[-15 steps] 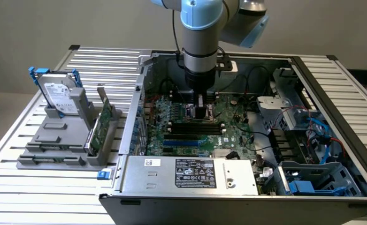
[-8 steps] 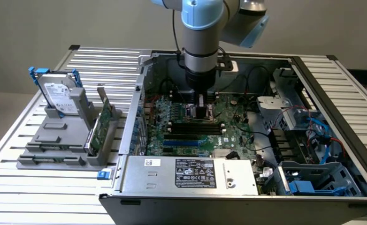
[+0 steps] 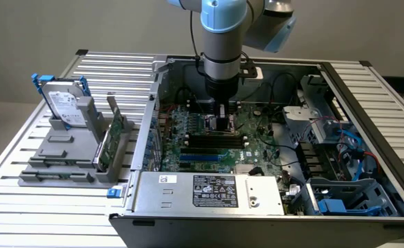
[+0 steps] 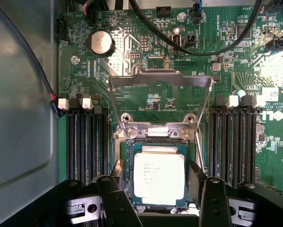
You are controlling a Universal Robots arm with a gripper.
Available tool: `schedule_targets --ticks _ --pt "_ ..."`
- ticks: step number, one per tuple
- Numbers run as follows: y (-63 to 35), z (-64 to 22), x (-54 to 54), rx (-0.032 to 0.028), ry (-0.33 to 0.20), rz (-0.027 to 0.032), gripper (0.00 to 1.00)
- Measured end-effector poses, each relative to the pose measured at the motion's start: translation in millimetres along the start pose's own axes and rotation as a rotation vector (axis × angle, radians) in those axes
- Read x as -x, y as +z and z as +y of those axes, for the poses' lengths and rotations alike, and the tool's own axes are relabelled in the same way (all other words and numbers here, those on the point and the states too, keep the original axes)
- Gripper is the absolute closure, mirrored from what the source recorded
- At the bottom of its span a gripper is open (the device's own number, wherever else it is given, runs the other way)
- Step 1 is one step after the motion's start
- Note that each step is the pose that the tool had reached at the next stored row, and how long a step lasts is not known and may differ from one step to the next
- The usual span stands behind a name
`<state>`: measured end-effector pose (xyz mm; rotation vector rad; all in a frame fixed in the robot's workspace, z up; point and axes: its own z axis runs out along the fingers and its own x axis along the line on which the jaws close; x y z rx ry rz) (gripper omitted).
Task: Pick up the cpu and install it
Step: 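Place the cpu into insertion slot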
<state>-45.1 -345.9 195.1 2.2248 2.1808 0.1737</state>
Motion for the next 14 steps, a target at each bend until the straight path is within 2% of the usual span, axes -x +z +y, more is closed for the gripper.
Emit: schedule_targets --ticks 14 --pt "0.1 0.6 -0.3 0.0001 0.0 0.0001 0.37"
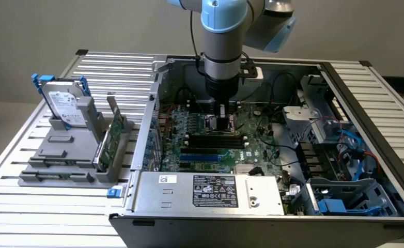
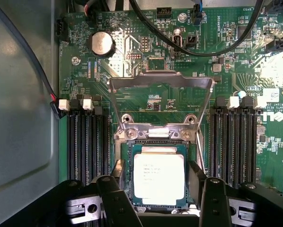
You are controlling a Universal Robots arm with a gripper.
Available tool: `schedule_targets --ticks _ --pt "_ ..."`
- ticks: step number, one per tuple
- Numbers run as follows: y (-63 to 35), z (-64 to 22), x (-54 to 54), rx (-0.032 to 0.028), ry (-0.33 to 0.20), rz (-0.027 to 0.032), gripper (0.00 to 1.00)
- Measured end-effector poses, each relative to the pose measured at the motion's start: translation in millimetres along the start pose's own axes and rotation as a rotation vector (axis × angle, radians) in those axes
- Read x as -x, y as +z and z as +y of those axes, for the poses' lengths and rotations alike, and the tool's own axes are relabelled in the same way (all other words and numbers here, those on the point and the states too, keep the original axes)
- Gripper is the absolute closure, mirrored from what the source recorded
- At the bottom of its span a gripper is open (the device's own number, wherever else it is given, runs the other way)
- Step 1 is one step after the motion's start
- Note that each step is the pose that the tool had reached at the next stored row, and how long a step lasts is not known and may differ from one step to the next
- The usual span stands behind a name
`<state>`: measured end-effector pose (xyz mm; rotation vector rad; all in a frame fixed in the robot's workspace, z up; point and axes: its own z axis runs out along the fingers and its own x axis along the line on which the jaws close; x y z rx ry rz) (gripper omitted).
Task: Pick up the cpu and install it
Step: 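Place the cpu into insertion slot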
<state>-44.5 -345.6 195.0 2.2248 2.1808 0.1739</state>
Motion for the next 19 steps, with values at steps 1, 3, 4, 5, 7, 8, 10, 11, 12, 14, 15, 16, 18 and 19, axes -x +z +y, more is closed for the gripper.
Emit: schedule_targets --ticks 1,3,4,5,7,8,10,11,12,14,15,16,18,19 --pt "-0.1 0.0 0.1 0.0 0.0 -0.0001 0.37" --pt "-0.1 0.0 0.4 -0.0001 0.0 -0.0001 0.37" --pt "-0.1 0.0 0.4 -0.0001 0.0 0.0 0.37" --pt "-0.1 0.0 0.4 -0.0001 0.0 0.0 0.37" --pt "-0.1 0.0 0.4 -0.0001 0.0 -0.0001 0.37" --pt "-0.1 0.0 0.3 -0.0001 0.0 -0.0001 0.37" --pt "-0.1 -0.1 0.4 -0.0001 0.0 -0.0001 0.37" --pt "-0.1 -0.1 0.4 -0.0001 0.0 -0.0001 0.37" --pt "-0.1 -0.2 0.5 -0.0001 0.0 -0.0001 0.37" --pt "-0.3 -1.5 0.7 -0.0002 0.0 -0.0001 0.37" --pt "-0.4 -2.7 0.8 -0.0001 -0.001 -0.0001 0.37" --pt "-0.5 -3.7 0.9 -0.0002 -0.001 -0.0001 0.37" --pt "-0.6 -5.2 0.9 -0.0002 -0.001 -0.0001 0.37" --pt "-0.6 -5.8 0.9 -0.0002 -0.002 -0.0002 0.37"
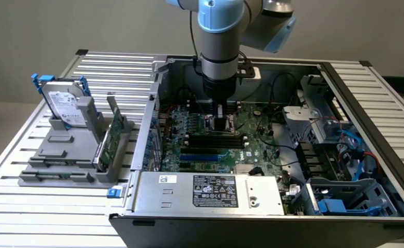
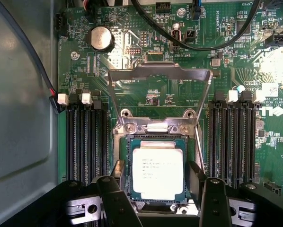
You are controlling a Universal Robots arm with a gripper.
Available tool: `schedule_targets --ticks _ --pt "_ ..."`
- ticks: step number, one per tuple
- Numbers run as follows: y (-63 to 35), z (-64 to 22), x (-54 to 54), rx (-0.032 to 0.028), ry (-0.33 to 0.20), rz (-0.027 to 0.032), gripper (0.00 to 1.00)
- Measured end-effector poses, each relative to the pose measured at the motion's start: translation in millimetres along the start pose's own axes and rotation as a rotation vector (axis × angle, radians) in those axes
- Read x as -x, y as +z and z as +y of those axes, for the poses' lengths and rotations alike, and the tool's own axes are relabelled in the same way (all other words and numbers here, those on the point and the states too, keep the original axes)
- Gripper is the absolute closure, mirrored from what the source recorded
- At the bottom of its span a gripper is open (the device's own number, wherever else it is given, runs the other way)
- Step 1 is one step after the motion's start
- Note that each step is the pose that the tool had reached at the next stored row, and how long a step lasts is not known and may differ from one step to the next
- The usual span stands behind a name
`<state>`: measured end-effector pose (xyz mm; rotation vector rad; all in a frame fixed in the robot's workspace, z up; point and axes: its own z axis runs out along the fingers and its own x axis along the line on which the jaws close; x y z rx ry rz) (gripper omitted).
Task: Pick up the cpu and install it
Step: 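Place the cpu into insertion slot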
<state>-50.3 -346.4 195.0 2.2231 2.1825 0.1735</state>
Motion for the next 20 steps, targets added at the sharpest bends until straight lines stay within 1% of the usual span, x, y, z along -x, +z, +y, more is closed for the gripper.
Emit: schedule_targets --ticks 13,20 --pt "-0.2 -2.2 0.1 -0.0002 0.0 -0.0001 0.37" --pt "-0.6 -6.6 0.1 -0.0004 0.0 -0.0001 0.37"
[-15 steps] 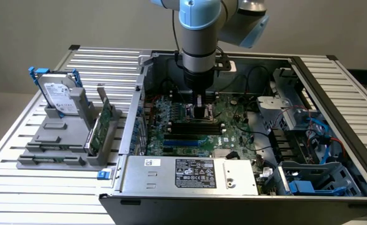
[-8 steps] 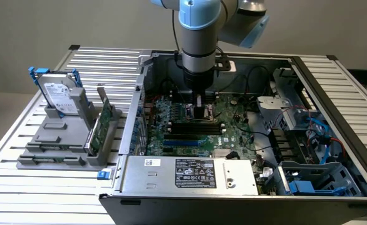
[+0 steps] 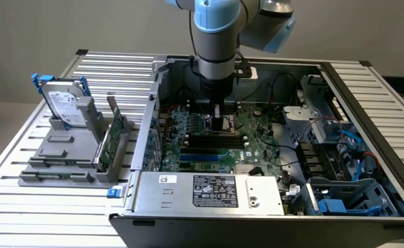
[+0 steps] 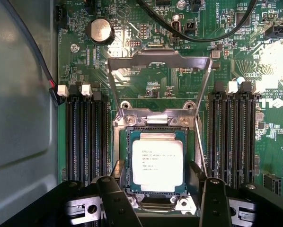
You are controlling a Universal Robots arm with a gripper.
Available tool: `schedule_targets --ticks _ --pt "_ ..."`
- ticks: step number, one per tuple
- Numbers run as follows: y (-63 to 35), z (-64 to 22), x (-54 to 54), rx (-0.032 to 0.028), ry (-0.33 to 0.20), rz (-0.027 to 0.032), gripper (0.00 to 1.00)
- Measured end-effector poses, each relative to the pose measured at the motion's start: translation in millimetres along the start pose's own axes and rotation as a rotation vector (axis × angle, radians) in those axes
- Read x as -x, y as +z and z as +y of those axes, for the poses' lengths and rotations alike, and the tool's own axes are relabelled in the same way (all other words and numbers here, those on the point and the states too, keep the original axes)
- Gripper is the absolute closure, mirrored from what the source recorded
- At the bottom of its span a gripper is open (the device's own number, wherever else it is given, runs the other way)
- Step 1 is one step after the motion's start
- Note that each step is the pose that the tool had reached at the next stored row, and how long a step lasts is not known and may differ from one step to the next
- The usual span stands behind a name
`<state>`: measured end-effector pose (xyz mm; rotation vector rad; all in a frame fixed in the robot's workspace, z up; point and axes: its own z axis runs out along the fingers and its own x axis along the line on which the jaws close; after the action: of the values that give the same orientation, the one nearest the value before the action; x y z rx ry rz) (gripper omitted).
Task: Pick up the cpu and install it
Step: 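Place the cpu into insertion slot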
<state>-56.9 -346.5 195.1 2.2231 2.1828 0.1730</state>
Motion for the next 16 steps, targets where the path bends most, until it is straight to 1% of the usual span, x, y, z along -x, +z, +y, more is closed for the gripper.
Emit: schedule_targets --ticks 16 --pt "-0.1 -1.8 -0.9 -0.0001 0.0 0.0 0.37"
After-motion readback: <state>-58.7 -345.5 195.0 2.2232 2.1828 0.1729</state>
